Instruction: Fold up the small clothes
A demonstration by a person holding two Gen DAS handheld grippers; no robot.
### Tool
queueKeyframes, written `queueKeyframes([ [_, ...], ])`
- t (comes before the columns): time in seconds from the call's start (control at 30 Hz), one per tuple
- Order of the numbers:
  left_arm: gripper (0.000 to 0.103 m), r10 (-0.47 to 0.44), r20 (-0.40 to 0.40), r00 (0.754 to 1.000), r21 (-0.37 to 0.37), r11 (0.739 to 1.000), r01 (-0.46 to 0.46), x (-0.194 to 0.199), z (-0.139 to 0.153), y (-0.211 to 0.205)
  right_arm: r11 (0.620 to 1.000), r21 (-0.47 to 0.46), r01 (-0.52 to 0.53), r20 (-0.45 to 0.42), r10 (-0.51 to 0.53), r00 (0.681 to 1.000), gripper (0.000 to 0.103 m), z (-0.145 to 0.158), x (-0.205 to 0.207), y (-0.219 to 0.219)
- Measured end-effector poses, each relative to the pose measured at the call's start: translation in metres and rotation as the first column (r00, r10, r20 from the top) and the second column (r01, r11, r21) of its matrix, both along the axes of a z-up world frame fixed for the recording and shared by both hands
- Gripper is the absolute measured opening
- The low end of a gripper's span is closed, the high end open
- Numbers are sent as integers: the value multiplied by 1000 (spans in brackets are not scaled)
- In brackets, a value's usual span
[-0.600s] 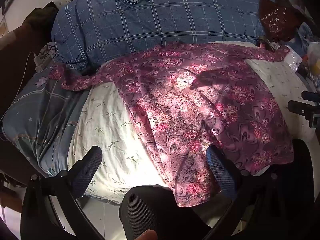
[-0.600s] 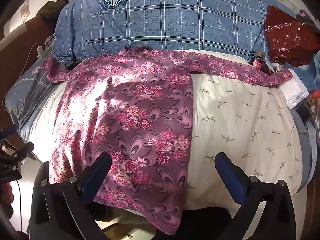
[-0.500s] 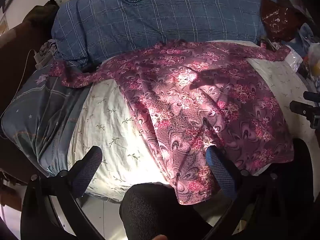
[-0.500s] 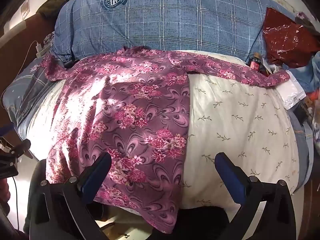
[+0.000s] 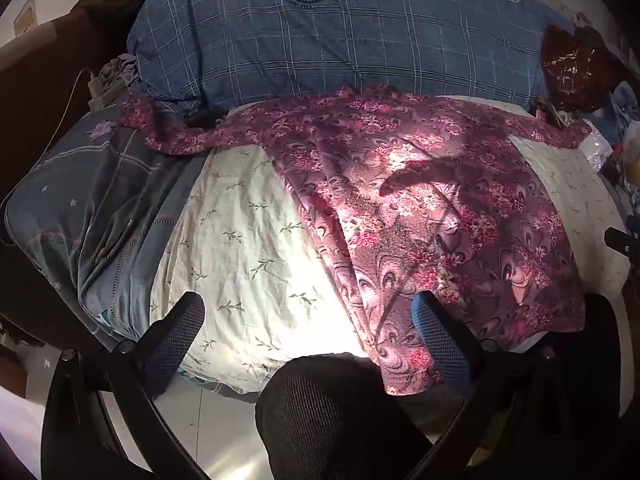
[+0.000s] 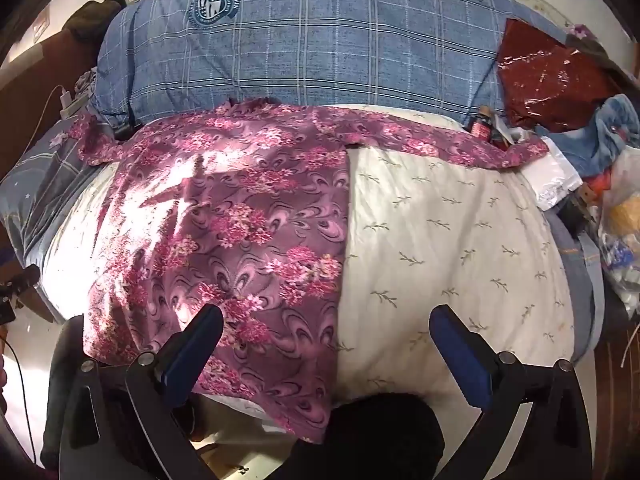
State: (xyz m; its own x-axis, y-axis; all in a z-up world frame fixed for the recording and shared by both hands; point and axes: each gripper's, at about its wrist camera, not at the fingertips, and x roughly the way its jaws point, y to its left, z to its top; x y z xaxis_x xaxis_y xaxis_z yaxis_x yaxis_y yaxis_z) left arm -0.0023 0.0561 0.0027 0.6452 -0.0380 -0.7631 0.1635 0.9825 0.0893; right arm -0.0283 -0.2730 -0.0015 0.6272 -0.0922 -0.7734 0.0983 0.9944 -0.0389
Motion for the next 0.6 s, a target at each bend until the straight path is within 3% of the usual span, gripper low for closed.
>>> queueKeyframes([
  [0.27,103,32,-32,999,-19,999,-32,14,-4,6,1000,4,26,1,-26,1000,103,-3,7,-11],
  [0.6,103,-4,-58,998,-18,1000,3,26,-13,-8,1000,-7,10,-19,-10,1000,103,-11,26,-6],
])
